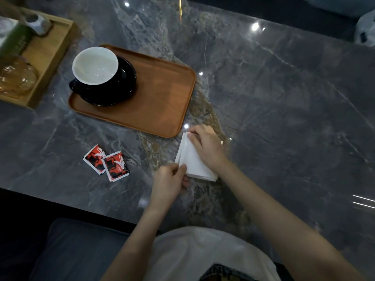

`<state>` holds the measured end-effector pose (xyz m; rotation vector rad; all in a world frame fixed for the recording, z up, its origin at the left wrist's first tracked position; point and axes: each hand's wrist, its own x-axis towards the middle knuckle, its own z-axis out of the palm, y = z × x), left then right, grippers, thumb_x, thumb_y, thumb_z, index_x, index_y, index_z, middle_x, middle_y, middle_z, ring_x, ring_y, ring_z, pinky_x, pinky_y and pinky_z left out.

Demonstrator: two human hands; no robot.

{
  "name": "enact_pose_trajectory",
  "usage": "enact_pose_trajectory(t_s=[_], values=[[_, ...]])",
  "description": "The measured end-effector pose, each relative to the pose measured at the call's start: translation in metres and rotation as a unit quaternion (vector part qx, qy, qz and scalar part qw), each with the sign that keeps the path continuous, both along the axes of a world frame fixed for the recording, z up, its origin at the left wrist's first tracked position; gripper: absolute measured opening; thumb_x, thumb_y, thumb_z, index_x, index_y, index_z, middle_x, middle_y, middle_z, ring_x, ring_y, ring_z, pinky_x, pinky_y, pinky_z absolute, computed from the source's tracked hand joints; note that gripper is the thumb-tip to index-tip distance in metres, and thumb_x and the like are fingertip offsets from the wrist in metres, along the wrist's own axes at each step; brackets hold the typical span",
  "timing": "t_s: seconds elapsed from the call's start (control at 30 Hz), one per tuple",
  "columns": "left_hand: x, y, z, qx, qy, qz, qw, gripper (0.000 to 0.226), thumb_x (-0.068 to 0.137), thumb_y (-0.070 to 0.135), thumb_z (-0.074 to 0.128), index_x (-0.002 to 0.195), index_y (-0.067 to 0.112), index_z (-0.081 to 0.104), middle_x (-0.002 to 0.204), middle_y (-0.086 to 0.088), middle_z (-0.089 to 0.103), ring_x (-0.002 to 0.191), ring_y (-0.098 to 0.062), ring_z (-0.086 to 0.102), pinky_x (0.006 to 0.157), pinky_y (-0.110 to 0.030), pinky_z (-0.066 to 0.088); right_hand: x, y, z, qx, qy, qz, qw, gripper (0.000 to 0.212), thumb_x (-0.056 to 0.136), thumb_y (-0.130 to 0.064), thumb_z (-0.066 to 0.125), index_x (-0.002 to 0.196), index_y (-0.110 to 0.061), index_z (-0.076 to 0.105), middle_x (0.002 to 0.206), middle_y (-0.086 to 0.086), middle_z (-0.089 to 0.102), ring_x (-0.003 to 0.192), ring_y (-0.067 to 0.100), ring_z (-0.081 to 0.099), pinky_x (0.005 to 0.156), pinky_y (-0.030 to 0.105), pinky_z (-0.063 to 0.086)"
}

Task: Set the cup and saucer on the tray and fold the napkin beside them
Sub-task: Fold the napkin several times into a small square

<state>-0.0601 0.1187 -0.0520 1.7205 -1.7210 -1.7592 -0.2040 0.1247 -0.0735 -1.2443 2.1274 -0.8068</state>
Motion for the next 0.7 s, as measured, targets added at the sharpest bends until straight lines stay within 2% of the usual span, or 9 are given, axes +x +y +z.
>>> enact_pose_trajectory(t_s=[0.1,0.17,0.23,0.3,0.37,0.47,0.57,0.63,0.7], values=[[0.001,-0.003,0.001,-0.043,-0.035,-0.031,0.998,0.038,0.091,0.022,0.053,0.059,0.003,0.061,0.052,-0.008,0.063,0.047,-0.018,0.062,0.052,-0.030,0.053,0.004,-0.001,-0.007,-0.016,0.037,-0.011,0.999,0.022,0.093,-0.020,0.047,0.101,-0.007,0.062,0.101,0.013,0.060,0.098,0.027,0.051,0.086,0.037,0.039],[0.004,-0.005,0.002,-0.088,-0.082,-0.080,0.989,0.045,0.091,0.028,0.052,0.051,0.010,0.058,0.050,-0.005,0.062,0.056,-0.023,0.064,0.061,-0.034,0.052,0.008,0.000,-0.011,-0.027,0.071,-0.012,0.997,0.027,0.093,-0.024,0.043,0.097,-0.006,0.063,0.097,0.014,0.061,0.093,0.028,0.052,0.081,0.036,0.038],[0.006,-0.004,0.003,-0.116,-0.122,-0.114,0.979,0.047,0.092,0.034,0.049,0.051,0.011,0.054,0.057,-0.012,0.064,0.066,-0.031,0.063,0.064,-0.038,0.049,0.011,-0.001,-0.015,-0.034,0.109,-0.010,0.993,0.033,0.091,-0.028,0.038,0.094,-0.007,0.063,0.092,0.014,0.061,0.087,0.029,0.053,0.076,0.032,0.036],[0.007,-0.002,0.004,-0.145,-0.168,-0.121,0.968,0.044,0.091,0.040,0.049,0.060,0.009,0.056,0.070,-0.016,0.066,0.075,-0.034,0.061,0.063,-0.038,0.046,0.012,0.000,-0.019,-0.043,0.142,-0.019,0.989,0.031,0.090,-0.026,0.039,0.093,-0.008,0.063,0.090,0.012,0.062,0.086,0.026,0.052,0.073,0.029,0.031],[0.007,-0.001,0.004,-0.197,-0.209,-0.107,0.952,0.037,0.087,0.045,0.053,0.077,0.010,0.059,0.083,-0.013,0.066,0.082,-0.034,0.061,0.066,-0.037,0.046,0.015,0.002,-0.022,-0.044,0.185,-0.029,0.981,0.026,0.088,-0.025,0.042,0.093,-0.011,0.064,0.089,0.010,0.063,0.088,0.020,0.047,0.075,0.029,0.031],[0.007,-0.003,0.002,-0.257,-0.154,-0.092,0.950,0.029,0.082,0.035,0.063,0.095,0.010,0.059,0.093,-0.011,0.062,0.083,-0.031,0.059,0.067,-0.041,0.050,0.015,-0.001,-0.020,-0.058,0.211,-0.014,0.976,0.022,0.087,-0.022,0.046,0.091,-0.011,0.065,0.091,0.008,0.065,0.092,0.022,0.055,0.081,0.031,0.034],[0.007,-0.006,-0.003,-0.252,-0.119,-0.084,0.957,0.023,0.080,0.028,0.066,0.089,0.007,0.067,0.087,-0.013,0.067,0.081,-0.032,0.062,0.070,-0.041,0.051,0.011,0.010,-0.012,-0.091,0.205,-0.030,0.974,0.027,0.089,-0.017,0.045,0.104,-0.009,0.065,0.108,0.009,0.066,0.110,0.022,0.053,0.099,0.037,0.034],[0.006,-0.007,-0.003,-0.231,-0.134,-0.071,0.961,0.023,0.080,0.031,0.065,0.085,0.009,0.070,0.085,-0.012,0.070,0.082,-0.033,0.063,0.071,-0.042,0.052,0.012,0.028,-0.007,-0.076,0.226,-0.064,0.969,0.036,0.092,-0.017,0.037,0.119,-0.008,0.059,0.126,0.009,0.060,0.126,0.020,0.043,0.110,0.038,0.022],[0.005,-0.007,-0.002,-0.222,-0.143,-0.070,0.962,0.024,0.080,0.033,0.064,0.083,0.011,0.072,0.083,-0.012,0.072,0.083,-0.034,0.064,0.071,-0.041,0.052,0.021,0.049,-0.002,0.003,0.215,-0.084,0.973,0.050,0.093,-0.027,0.024,0.136,-0.007,0.042,0.145,0.011,0.042,0.138,0.022,0.029,0.115,0.037,0.009]])
